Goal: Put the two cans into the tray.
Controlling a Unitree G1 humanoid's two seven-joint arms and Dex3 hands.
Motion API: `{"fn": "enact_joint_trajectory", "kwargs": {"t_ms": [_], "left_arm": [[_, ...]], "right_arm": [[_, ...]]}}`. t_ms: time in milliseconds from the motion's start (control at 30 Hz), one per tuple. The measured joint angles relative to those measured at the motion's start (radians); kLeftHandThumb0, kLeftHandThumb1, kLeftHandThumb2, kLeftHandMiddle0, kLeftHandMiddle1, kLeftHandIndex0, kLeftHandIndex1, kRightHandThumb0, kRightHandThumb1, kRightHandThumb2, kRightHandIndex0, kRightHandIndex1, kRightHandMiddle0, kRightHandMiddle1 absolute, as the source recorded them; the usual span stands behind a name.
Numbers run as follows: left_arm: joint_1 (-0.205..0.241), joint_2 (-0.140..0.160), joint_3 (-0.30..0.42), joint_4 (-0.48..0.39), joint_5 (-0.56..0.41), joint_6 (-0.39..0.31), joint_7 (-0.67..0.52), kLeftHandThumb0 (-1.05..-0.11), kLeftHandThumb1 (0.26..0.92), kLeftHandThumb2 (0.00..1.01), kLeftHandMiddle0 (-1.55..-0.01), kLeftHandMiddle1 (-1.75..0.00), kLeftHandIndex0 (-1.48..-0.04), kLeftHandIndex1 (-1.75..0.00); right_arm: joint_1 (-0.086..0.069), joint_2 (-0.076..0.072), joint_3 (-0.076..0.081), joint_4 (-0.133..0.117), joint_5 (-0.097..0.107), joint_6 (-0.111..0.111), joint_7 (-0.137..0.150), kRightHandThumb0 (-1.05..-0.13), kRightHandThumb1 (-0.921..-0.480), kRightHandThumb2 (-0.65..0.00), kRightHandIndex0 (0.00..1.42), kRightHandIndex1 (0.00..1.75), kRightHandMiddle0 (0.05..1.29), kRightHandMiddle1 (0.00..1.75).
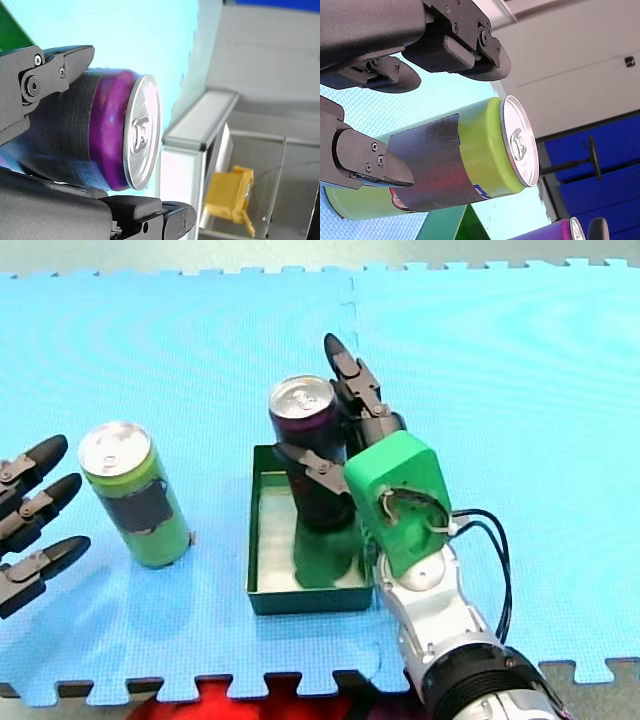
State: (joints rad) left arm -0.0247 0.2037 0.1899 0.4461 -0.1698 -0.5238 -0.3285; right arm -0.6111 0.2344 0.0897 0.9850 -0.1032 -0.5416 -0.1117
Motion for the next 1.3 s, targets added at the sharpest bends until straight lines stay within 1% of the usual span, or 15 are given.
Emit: {"fn": "enact_joint_trajectory", "kwargs": {"t_ms": [67, 200, 267, 400, 500, 600, 700, 833, 967, 1067, 1300], "left_arm": [[0.000, 0.000, 0.000, 0.000, -0.002, 0.003, -0.001, -1.048, 0.921, 0.03, -0.46, 0.00, -0.41, 0.00], [-0.002, 0.003, 0.001, -0.001, -0.009, 0.011, -0.006, -1.048, 0.921, 0.03, -0.46, 0.00, -0.41, 0.00], [-0.002, 0.005, 0.002, -0.002, -0.012, 0.012, -0.008, -1.048, 0.921, 0.03, -0.46, 0.00, -0.41, 0.00], [-0.002, 0.008, 0.002, -0.003, -0.014, 0.014, -0.013, -1.048, 0.921, 0.03, -0.46, 0.00, -0.42, 0.00], [-0.002, 0.009, 0.003, -0.004, -0.015, 0.014, -0.016, -1.048, 0.921, 0.02, -0.46, 0.00, -0.42, 0.00], [-0.002, 0.010, 0.004, -0.004, -0.017, 0.014, -0.020, -1.048, 0.921, 0.02, -0.46, 0.00, -0.42, 0.00], [0.001, 0.010, 0.005, -0.008, -0.021, 0.016, -0.022, -1.048, 0.921, 0.03, -0.46, 0.00, -0.41, 0.00], [0.004, 0.010, 0.005, -0.016, -0.022, 0.018, -0.022, -1.048, 0.921, 0.03, -0.46, 0.00, -0.42, 0.00], [0.005, 0.011, 0.005, -0.017, -0.022, 0.019, -0.022, -1.048, 0.921, 0.03, -0.46, 0.00, -0.42, 0.00], [0.006, 0.011, 0.006, -0.017, -0.022, 0.019, -0.022, -1.048, 0.921, 0.03, -0.46, 0.00, -0.41, 0.00], [0.005, 0.013, 0.006, -0.015, -0.022, 0.019, -0.022, -1.048, 0.921, 0.03, -0.46, 0.00, -0.41, 0.00]], "right_arm": [[0.010, -0.002, -0.001, -0.013, 0.004, -0.006, 0.014, -1.048, -0.839, 0.000, 0.29, 0.02, 0.21, 0.01], [0.048, -0.009, -0.005, -0.052, 0.015, -0.018, 0.047, -1.048, -0.829, 0.000, 0.30, 0.02, 0.22, 0.01], [0.066, -0.013, -0.007, -0.069, 0.017, -0.020, 0.054, -1.048, -0.822, 0.000, 0.30, 0.02, 0.22, 0.01], [0.100, -0.023, -0.007, -0.105, 0.013, -0.025, 0.056, -1.048, -0.815, 0.000, 0.31, 0.02, 0.23, 0.01], [0.115, -0.029, -0.006, -0.120, 0.008, -0.037, 0.052, -1.048, -0.814, 0.000, 0.32, 0.03, 0.24, 0.01], [0.129, -0.032, -0.007, -0.131, 0.008, -0.051, 0.053, -1.048, -0.815, 0.000, 0.33, 0.03, 0.24, 0.01], [0.143, -0.039, -0.008, -0.139, 0.010, -0.055, 0.061, -1.048, -0.815, -0.001, 0.34, 0.03, 0.25, 0.01], [0.153, -0.048, -0.009, -0.158, 0.012, -0.055, 0.072, -1.048, -0.816, -0.001, 0.34, 0.03, 0.25, 0.01], [0.160, -0.051, -0.007, -0.172, 0.009, -0.049, 0.071, -1.048, -0.817, -0.001, 0.34, 0.02, 0.25, 0.01], [0.161, -0.052, -0.006, -0.178, 0.004, -0.035, 0.066, -1.048, -0.821, -0.003, 0.34, 0.02, 0.26, 0.01], [0.160, -0.050, -0.004, -0.188, 0.001, -0.018, 0.056, -1.048, -0.829, -0.005, 0.35, 0.02, 0.26, 0.01]]}}
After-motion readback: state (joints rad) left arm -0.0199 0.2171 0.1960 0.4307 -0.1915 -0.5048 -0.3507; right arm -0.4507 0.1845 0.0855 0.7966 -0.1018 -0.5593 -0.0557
